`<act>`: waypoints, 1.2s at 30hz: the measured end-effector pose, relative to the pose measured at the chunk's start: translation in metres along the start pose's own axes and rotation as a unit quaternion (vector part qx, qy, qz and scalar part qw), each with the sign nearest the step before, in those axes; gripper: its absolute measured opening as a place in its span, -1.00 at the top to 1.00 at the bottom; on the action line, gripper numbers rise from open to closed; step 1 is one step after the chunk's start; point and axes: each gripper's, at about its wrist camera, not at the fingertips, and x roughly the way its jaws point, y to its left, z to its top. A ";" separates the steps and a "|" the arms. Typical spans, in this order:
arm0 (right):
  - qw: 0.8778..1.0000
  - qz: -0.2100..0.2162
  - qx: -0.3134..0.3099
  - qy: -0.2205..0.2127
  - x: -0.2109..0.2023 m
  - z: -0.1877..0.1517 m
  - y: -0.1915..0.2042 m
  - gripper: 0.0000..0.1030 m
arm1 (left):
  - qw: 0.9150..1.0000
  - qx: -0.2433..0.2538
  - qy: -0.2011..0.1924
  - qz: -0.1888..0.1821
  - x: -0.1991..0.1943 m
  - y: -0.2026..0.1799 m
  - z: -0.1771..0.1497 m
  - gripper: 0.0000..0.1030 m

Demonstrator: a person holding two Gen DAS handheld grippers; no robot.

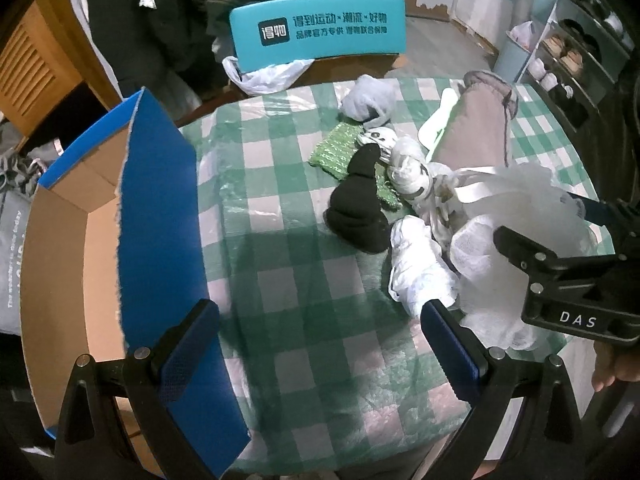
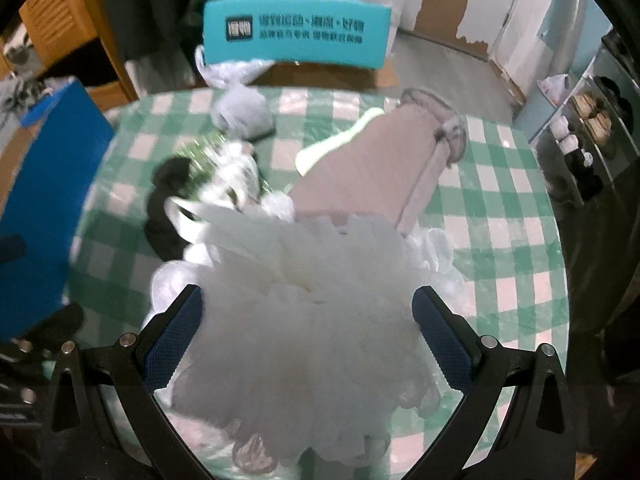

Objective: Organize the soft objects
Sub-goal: 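Reach the right tool to the white mesh puffball while the left tool reaches the black sock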

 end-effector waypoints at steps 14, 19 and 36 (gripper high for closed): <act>0.997 0.025 0.057 0.045 0.020 -0.018 -0.041 -0.97 | 0.999 -0.023 0.022 -0.005 0.035 -0.003 0.022 -0.97; 0.997 0.037 0.057 0.047 0.030 -0.018 -0.038 -0.97 | 0.999 -0.036 0.033 -0.016 0.053 -0.002 0.031 -0.97; 0.995 0.077 0.039 0.042 0.056 -0.021 -0.035 -0.89 | 0.995 -0.067 0.064 -0.038 0.106 0.000 0.060 -0.97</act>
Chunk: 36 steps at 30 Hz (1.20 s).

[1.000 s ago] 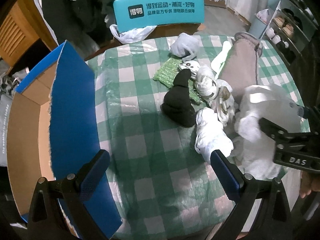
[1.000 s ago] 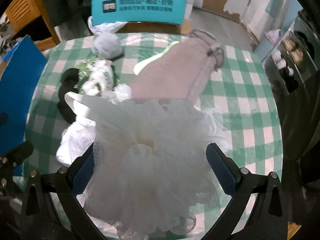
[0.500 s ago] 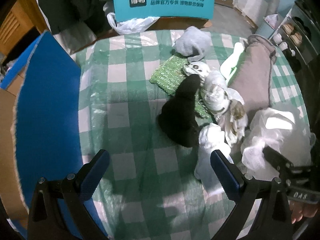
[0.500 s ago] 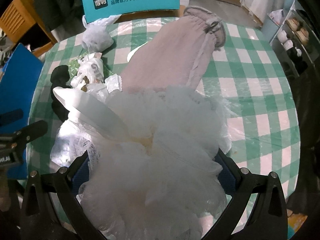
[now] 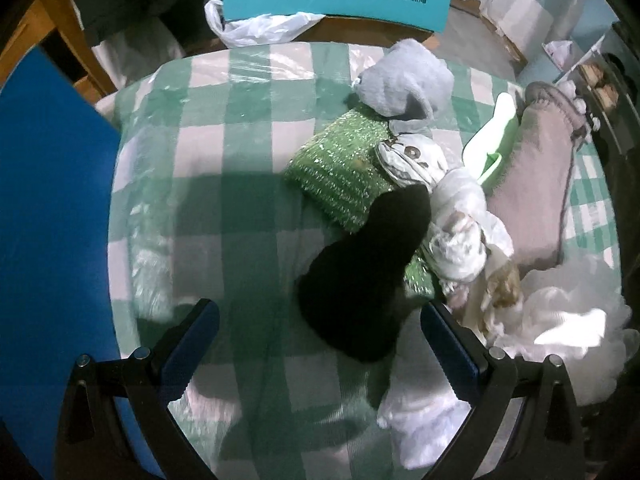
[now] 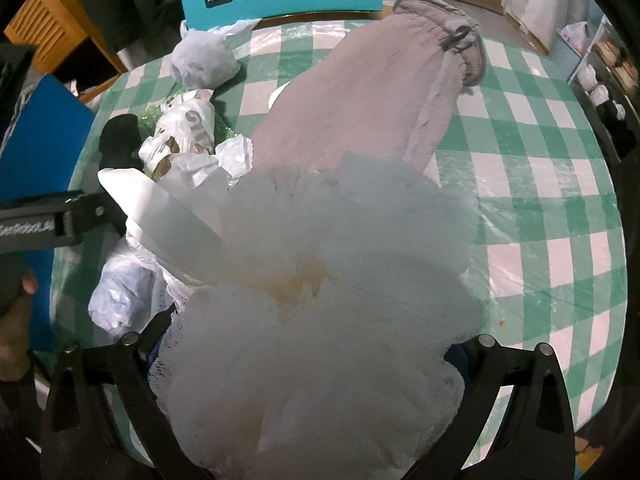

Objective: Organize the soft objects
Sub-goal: 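Reach the right tool to the white mesh puffball while the left tool reaches the black sock, then close the right tool on the puffball while the left tool grasps the black sock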

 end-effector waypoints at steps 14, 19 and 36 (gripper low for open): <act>0.999 0.001 -0.030 -0.022 -0.019 -0.002 0.015 -0.35 | 0.999 0.029 -0.025 -0.015 -0.008 -0.007 -0.005 0.02; 0.999 0.007 -0.033 -0.027 -0.029 -0.003 0.021 -0.33 | 0.999 0.017 -0.024 -0.033 -0.012 0.001 -0.009 0.30; 0.996 0.022 -0.013 -0.089 -0.086 -0.004 0.014 -0.27 | 0.996 0.037 -0.066 -0.036 -0.067 0.011 -0.029 0.33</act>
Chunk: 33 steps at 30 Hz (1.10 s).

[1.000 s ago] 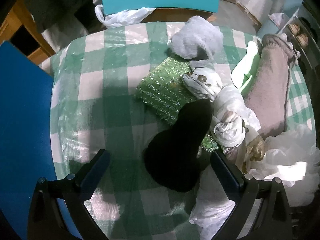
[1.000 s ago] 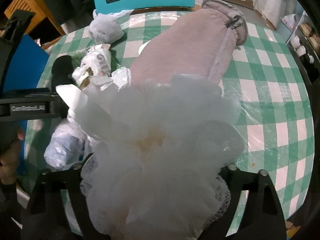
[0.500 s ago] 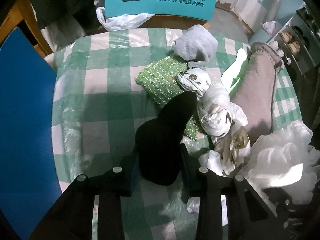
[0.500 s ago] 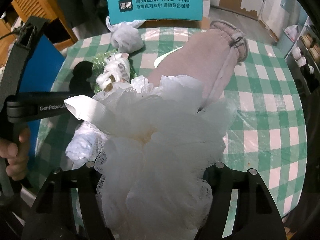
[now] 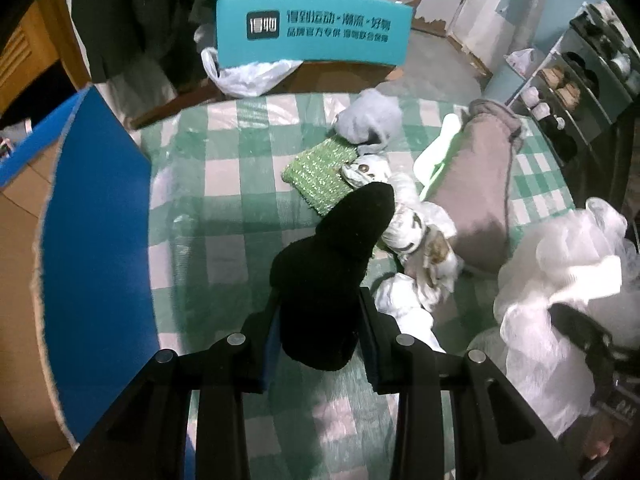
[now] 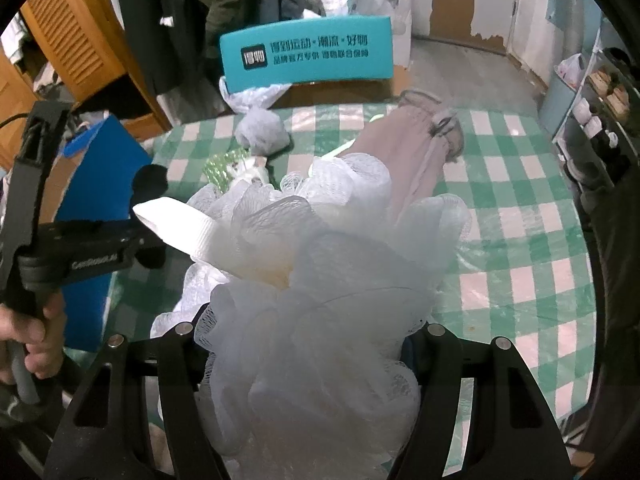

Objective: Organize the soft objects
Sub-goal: 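Close the right tool on the puffball while the left tool grasps the black sock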

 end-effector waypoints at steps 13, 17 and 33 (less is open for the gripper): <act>0.999 0.000 -0.003 -0.050 -0.039 0.013 0.006 -0.26 | 0.999 0.014 -0.030 -0.003 -0.045 0.004 -0.016 0.33; 0.998 0.000 -0.012 -0.066 -0.050 0.016 0.012 -0.26 | 0.999 0.021 -0.040 0.000 -0.056 0.004 -0.021 0.33; 0.994 0.017 -0.034 -0.101 -0.072 0.032 0.039 -0.23 | 0.996 0.031 -0.082 0.024 -0.097 0.012 -0.030 0.33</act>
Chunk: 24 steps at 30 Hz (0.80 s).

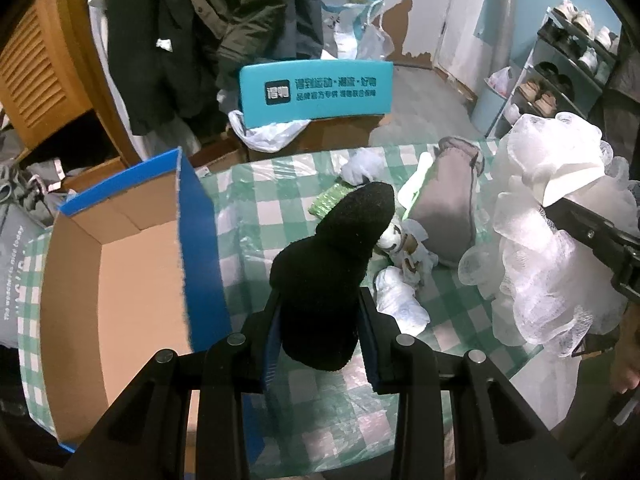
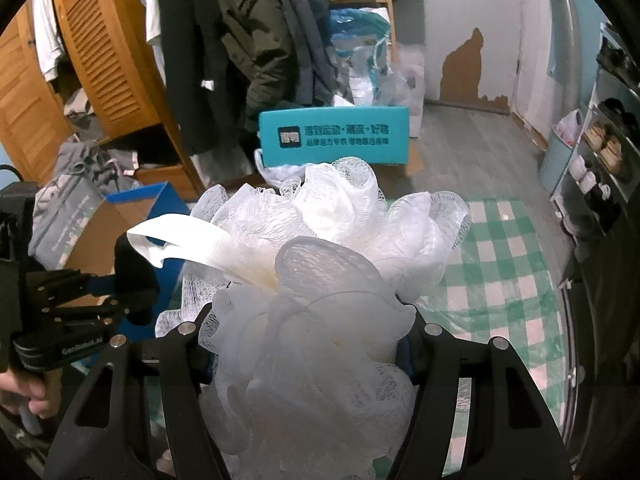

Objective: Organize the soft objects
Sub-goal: 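Close the right tool on the puffball while the left tool grasps the black sock, then carry the puffball and black sock over the cardboard box with both tools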

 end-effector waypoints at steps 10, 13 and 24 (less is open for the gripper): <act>1.000 0.020 -0.015 -0.016 -0.004 0.013 0.027 -0.22 | 1.000 -0.016 -0.022 0.009 -0.024 0.020 -0.001 0.33; 0.999 0.029 -0.021 -0.022 -0.005 0.019 0.038 -0.22 | 0.999 -0.020 -0.028 0.016 -0.030 0.027 -0.002 0.33; 0.997 0.060 -0.048 -0.030 0.001 0.040 0.084 -0.21 | 0.998 -0.047 -0.041 0.031 -0.047 0.060 -0.007 0.33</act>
